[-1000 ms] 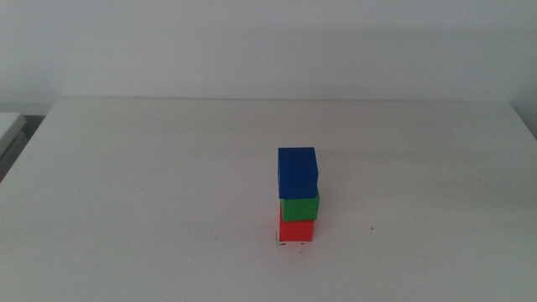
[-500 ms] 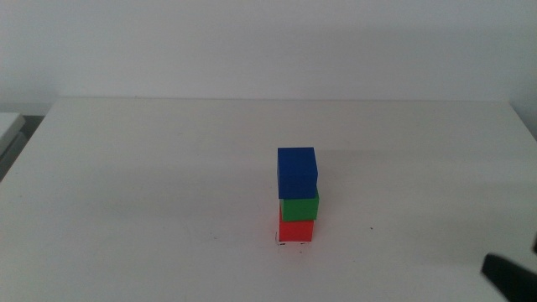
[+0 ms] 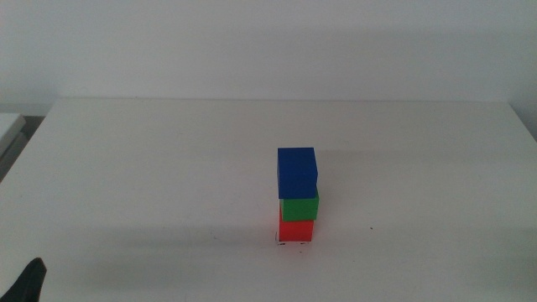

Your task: Stack red cubes first, then green, then blue cubes in a specific spot.

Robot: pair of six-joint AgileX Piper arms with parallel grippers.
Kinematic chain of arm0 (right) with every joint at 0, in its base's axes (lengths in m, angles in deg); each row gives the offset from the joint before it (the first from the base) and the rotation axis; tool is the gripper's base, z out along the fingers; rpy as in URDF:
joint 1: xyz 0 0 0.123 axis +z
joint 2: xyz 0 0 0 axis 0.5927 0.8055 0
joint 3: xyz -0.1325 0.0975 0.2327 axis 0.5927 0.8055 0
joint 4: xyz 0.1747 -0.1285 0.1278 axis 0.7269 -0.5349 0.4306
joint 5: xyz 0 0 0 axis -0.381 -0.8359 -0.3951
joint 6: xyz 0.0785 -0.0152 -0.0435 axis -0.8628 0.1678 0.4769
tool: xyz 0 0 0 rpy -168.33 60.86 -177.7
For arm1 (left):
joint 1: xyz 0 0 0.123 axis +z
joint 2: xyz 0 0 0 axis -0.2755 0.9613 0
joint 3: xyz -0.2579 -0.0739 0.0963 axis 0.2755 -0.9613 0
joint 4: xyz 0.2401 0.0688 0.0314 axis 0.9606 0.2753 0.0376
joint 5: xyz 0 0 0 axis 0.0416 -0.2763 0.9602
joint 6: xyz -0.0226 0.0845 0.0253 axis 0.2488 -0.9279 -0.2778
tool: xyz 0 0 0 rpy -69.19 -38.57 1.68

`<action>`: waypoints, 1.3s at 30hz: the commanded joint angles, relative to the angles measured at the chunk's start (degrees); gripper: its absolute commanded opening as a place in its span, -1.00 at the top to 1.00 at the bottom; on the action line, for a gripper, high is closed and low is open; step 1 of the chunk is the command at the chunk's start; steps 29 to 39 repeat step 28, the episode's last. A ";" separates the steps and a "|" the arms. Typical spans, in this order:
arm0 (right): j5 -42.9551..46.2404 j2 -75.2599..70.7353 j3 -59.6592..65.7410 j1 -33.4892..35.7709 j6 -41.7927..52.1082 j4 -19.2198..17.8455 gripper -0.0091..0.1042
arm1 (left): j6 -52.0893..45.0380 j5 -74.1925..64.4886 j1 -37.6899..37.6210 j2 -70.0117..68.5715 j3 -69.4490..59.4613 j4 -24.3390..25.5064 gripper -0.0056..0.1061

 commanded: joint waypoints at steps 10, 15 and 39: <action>-2.01 -2.33 2.19 -0.87 0.46 -1.87 -0.72 | 0.13 5.79 0.08 -0.27 -1.16 -3.52 -0.78; -2.13 -2.33 2.19 -0.87 0.46 -1.87 -0.72 | 0.13 6.65 0.08 -0.27 -1.16 -3.41 -0.78; -2.13 -2.33 2.19 -0.87 0.46 -1.87 -0.72 | -0.13 7.44 0.08 -0.27 -1.16 -2.33 -0.78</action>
